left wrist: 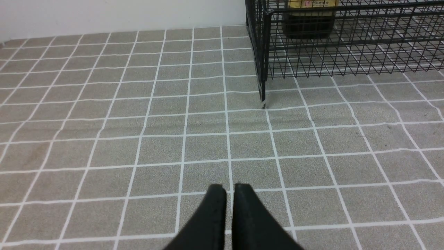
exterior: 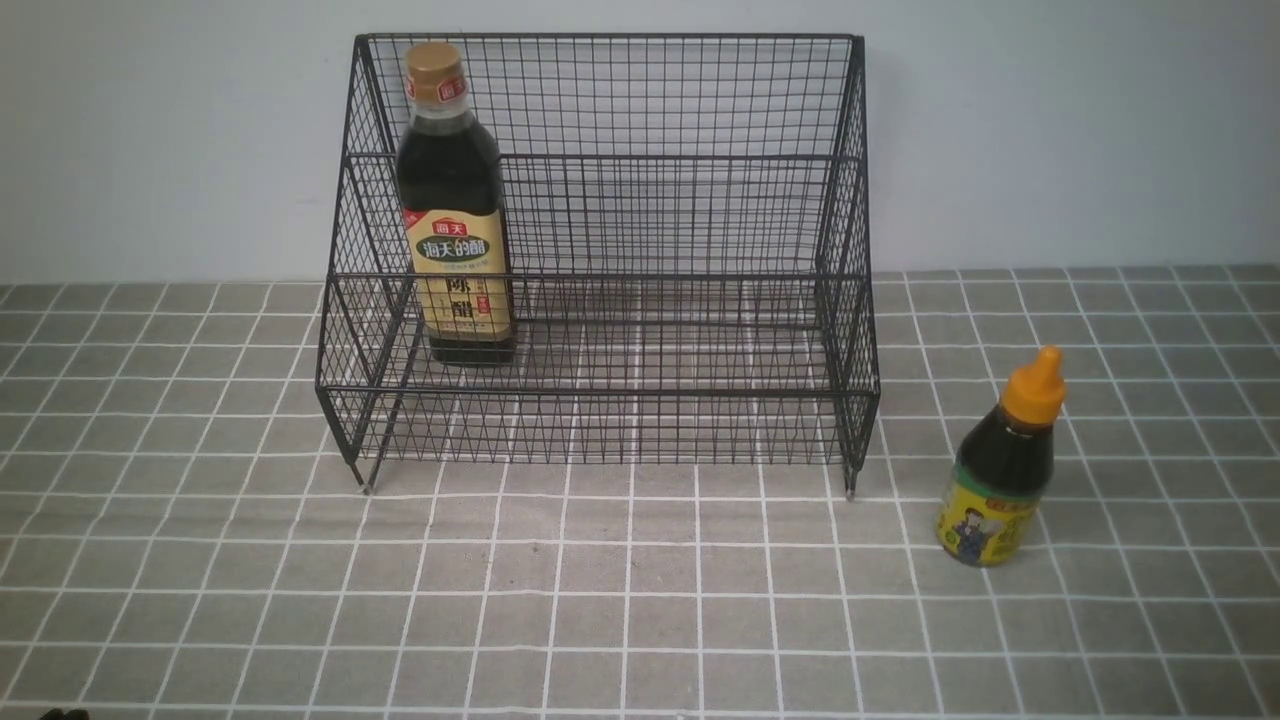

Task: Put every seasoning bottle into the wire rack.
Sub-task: Use the right arm to grab the condiment bottle closest to it

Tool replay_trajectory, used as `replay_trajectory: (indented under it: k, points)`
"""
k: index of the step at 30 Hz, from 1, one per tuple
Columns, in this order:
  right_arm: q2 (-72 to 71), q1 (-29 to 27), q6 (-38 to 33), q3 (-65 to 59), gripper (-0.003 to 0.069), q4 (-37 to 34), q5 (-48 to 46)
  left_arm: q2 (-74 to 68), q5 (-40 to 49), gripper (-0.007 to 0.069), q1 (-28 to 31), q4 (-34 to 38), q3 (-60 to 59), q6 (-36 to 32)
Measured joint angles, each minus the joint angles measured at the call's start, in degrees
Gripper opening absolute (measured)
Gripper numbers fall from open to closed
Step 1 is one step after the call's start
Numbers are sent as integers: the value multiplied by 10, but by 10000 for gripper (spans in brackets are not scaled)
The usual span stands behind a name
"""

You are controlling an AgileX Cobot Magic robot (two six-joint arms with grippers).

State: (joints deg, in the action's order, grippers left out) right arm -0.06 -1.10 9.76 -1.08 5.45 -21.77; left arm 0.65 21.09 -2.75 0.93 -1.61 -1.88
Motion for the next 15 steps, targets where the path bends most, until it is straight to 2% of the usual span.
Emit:
replay_trajectory:
  k: [7, 10, 12, 15]
  points:
    - [0, 0, 2, -3, -15, -5, 22, 0, 1, 15, 0, 0, 0, 0]
    - [0, 0, 31, -5, -15, -55, 111, 0, 1, 15, 0, 0, 0, 0]
    - [0, 0, 71, -5, -15, -117, 183, 0, 1, 15, 0, 0, 0, 0]
    - [0, 0, 109, -5, -15, -172, 230, 0, 1, 15, 0, 0, 0, 0]
